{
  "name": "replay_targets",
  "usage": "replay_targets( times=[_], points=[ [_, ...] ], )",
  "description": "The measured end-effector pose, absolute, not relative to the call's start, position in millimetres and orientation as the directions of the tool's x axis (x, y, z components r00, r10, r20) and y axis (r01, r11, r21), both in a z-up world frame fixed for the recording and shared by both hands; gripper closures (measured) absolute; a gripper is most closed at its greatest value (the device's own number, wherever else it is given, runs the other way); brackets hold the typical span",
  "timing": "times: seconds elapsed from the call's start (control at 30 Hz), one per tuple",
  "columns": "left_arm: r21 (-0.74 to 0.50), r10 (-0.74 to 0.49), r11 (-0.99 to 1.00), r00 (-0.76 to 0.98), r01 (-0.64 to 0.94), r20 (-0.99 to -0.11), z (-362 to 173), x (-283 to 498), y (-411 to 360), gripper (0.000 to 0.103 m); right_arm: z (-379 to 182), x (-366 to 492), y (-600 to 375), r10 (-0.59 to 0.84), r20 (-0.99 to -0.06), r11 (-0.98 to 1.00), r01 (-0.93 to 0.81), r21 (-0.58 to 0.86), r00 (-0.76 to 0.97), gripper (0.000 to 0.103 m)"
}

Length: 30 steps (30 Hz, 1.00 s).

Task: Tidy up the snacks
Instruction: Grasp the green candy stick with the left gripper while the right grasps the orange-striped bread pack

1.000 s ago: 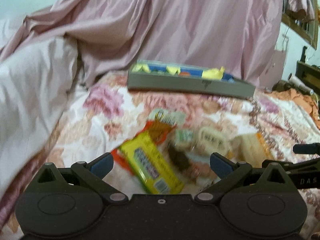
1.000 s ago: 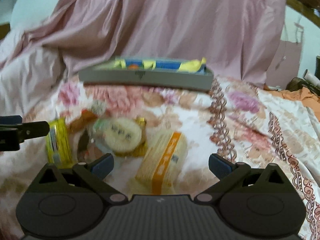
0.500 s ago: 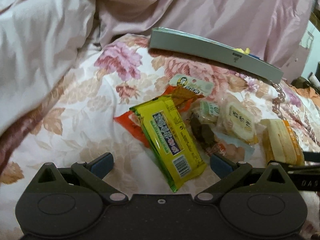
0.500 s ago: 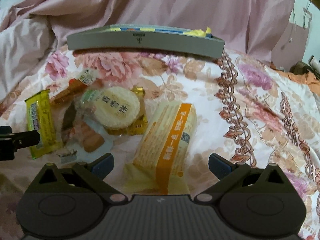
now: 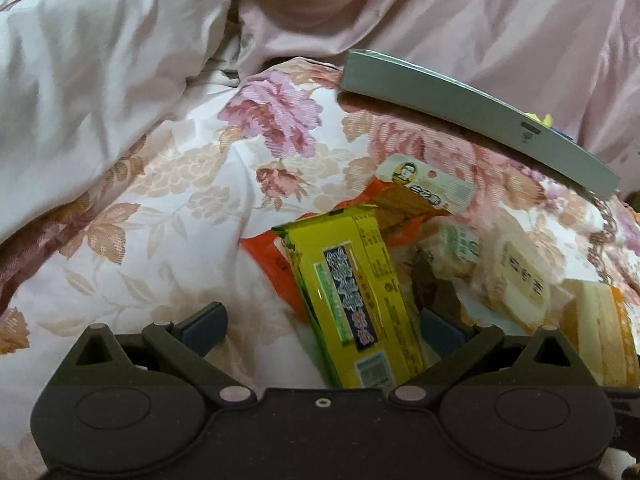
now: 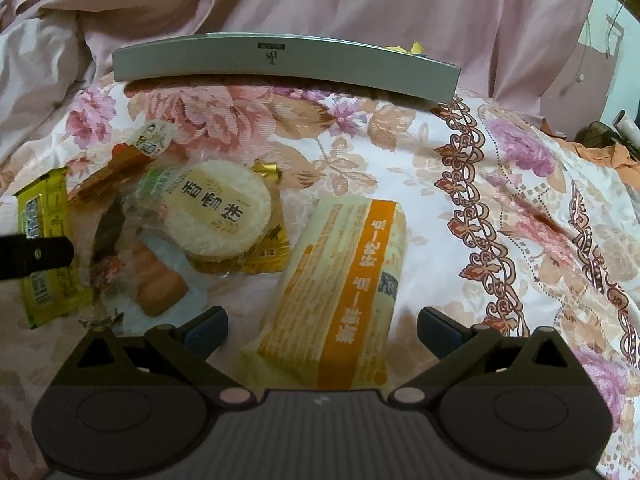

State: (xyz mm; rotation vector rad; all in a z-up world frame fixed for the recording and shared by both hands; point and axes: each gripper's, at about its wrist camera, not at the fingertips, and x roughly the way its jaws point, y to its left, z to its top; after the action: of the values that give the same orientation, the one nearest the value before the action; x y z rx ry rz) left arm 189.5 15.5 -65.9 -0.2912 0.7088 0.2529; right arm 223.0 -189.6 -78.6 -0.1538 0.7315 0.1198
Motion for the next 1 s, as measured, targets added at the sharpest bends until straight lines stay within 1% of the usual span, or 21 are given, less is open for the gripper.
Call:
replay_targets(
  times=[0.27, 0.37, 0.43, 0.57, 0.67, 0.73, 0.77, 0.87, 0.93, 0.97, 1.0],
  points=[
    [-0.139, 0.153, 0.937, 0.732, -0.321, -0.664, -68.5, 192.0, 12.7, 0.003, -80.7, 227.2, -186.6, 0.052, -0.647, 0.985, -0.146, -0.093, 0.761, 0.000],
    [-0.125, 0.154, 0.943, 0.735, -0.309, -0.660, -68.6, 190.2, 11.3, 0.006, -81.8, 229.8, -183.8, 0.060, -0.640, 0.985, -0.150, -0.087, 0.766, 0.001],
    [-0.124, 0.150, 0.946, 0.740, -0.301, -0.655, -68.4, 188.6, 11.4, 0.012, -82.8, 230.5, -181.3, 0.068, -0.639, 0.984, -0.157, -0.083, 0.766, 0.006],
    [-0.120, 0.147, 0.949, 0.744, -0.292, -0.652, -68.2, 185.7, 11.0, 0.021, -84.3, 229.8, -178.5, 0.065, -0.634, 0.985, -0.152, -0.084, 0.771, 0.007],
    [-0.127, 0.135, 0.951, 0.751, -0.281, -0.646, -67.9, 182.0, 12.6, 0.025, -84.2, 230.0, -179.0, 0.073, -0.633, 0.986, -0.153, -0.073, 0.771, 0.013],
    [-0.131, 0.132, 0.951, 0.753, -0.279, -0.645, -67.8, 180.1, 14.2, 0.029, -83.4, 229.5, -179.0, 0.078, -0.631, 0.985, -0.155, -0.069, 0.772, 0.021],
    [-0.132, 0.130, 0.951, 0.752, -0.278, -0.646, -67.6, 179.4, 14.3, 0.030, -83.0, 229.2, -178.8, 0.080, -0.631, 0.985, -0.156, -0.067, 0.772, 0.023],
    [-0.144, 0.123, 0.950, 0.754, -0.278, -0.645, -66.2, 177.5, 15.4, 0.033, -82.8, 228.9, -179.7, 0.085, -0.634, 0.986, -0.155, -0.057, 0.769, 0.031],
    [-0.175, 0.109, 0.944, 0.763, -0.281, -0.638, -65.3, 174.0, 18.1, 0.038, -82.6, 229.3, -181.6, 0.093, -0.636, 0.987, -0.155, -0.043, 0.766, 0.040],
    [-0.195, 0.102, 0.938, 0.768, -0.286, -0.633, -64.9, 172.1, 20.4, 0.039, -82.3, 229.1, -182.1, 0.098, -0.636, 0.987, -0.157, -0.037, 0.766, 0.041],
    [-0.212, 0.097, 0.933, 0.772, -0.290, -0.628, -64.4, 170.5, 22.3, 0.042, -82.1, 228.5, -181.8, 0.099, -0.635, 0.987, -0.156, -0.035, 0.766, 0.043]
  ],
)
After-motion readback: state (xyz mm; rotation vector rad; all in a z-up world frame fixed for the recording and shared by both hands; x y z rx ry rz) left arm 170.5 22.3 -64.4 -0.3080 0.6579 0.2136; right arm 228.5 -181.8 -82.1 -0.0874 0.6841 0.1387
